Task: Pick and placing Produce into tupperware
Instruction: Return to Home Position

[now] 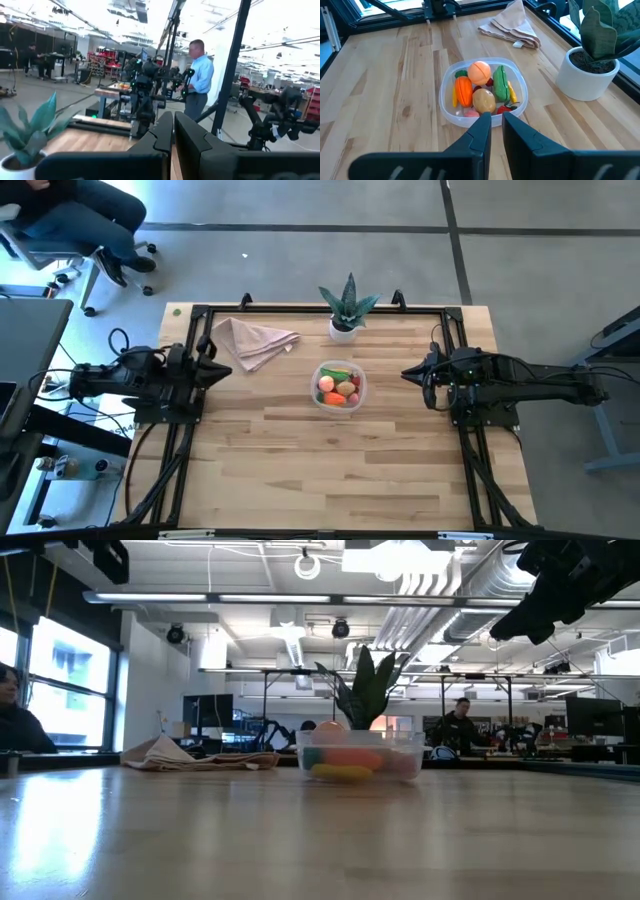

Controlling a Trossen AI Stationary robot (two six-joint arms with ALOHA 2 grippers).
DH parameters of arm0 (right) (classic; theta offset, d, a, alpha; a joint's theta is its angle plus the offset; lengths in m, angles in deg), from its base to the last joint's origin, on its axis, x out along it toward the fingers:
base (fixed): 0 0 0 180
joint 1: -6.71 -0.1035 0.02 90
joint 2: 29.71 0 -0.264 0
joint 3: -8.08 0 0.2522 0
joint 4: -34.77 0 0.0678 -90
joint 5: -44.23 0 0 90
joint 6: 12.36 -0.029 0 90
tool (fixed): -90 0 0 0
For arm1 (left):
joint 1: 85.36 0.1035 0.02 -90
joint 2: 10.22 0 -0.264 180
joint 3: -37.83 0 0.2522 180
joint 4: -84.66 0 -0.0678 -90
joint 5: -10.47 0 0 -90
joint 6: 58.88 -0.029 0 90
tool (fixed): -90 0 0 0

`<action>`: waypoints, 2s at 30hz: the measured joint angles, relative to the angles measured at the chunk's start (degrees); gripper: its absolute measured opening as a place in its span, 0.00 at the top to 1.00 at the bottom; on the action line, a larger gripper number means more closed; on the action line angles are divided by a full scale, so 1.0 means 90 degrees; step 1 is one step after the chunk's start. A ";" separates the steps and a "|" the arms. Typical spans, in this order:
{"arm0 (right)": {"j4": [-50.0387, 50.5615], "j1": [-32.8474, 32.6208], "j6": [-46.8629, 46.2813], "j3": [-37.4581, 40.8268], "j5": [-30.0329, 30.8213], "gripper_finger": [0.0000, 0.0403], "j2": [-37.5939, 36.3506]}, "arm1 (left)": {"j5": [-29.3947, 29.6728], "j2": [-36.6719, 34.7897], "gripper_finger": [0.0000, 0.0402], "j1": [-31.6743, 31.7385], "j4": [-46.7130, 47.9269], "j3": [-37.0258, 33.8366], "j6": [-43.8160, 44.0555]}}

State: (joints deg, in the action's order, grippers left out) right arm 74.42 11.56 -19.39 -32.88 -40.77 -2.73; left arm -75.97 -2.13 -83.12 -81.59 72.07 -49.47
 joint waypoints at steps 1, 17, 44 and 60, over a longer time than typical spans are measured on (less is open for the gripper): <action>0.0000 0.0001 0.0000 0.0000 0.0000 0.91 -0.0001 | 0.0017 -0.0066 0.98 0.0000 0.0004 -0.0085 0.0016; 0.0000 0.0001 0.0001 0.0000 0.0000 0.91 0.0000 | -0.0009 -0.0388 0.98 0.0000 -0.1549 -0.1523 0.0162; 0.0000 0.0000 0.0001 0.0000 0.0000 0.91 0.0001 | 0.0013 -0.0383 0.98 0.0000 0.0460 -0.1959 0.0272; -0.0295 -0.0001 -0.0525 0.0000 0.0105 0.91 0.0002 | -0.0009 -0.0371 0.98 0.0000 0.0595 -0.1949 0.0274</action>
State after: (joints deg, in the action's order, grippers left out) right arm 71.76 11.55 -24.11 -32.88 -39.82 -2.72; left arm -76.04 -5.46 -83.12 -76.24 54.53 -47.00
